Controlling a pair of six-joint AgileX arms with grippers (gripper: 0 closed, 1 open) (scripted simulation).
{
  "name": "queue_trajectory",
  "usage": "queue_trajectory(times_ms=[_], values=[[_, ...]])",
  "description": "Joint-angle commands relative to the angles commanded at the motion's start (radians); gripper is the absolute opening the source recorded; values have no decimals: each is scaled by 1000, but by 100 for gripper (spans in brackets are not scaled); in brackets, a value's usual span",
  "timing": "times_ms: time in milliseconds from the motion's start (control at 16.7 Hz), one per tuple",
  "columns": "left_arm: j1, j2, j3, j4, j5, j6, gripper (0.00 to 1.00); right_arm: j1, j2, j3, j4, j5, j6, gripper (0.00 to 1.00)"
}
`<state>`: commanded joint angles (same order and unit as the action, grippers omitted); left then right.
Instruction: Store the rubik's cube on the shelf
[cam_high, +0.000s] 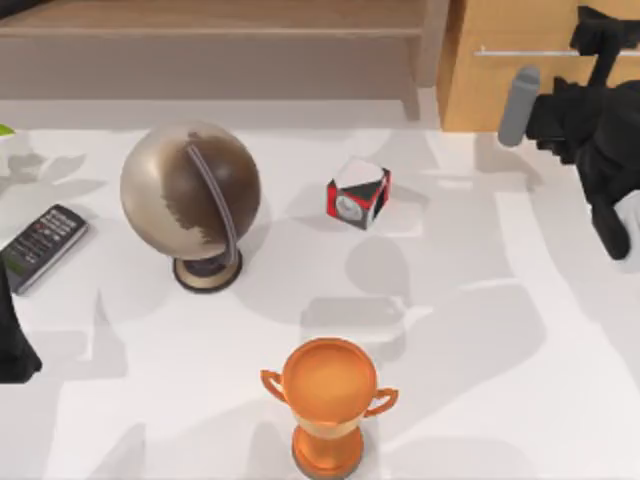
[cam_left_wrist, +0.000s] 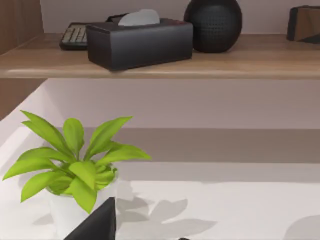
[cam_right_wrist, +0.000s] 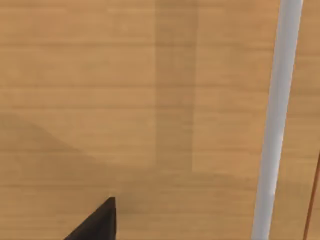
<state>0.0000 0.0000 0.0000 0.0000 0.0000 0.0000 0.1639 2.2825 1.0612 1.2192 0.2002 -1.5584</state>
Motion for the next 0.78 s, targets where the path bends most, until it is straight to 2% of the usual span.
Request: queue_trajectory(times_ms=[720, 780], values=[[0, 0, 0, 0, 0, 0, 100, 0, 0, 0, 0, 0, 0, 2], [0, 0, 0, 0, 0, 0, 100, 0, 0, 0, 0, 0, 0, 0]])
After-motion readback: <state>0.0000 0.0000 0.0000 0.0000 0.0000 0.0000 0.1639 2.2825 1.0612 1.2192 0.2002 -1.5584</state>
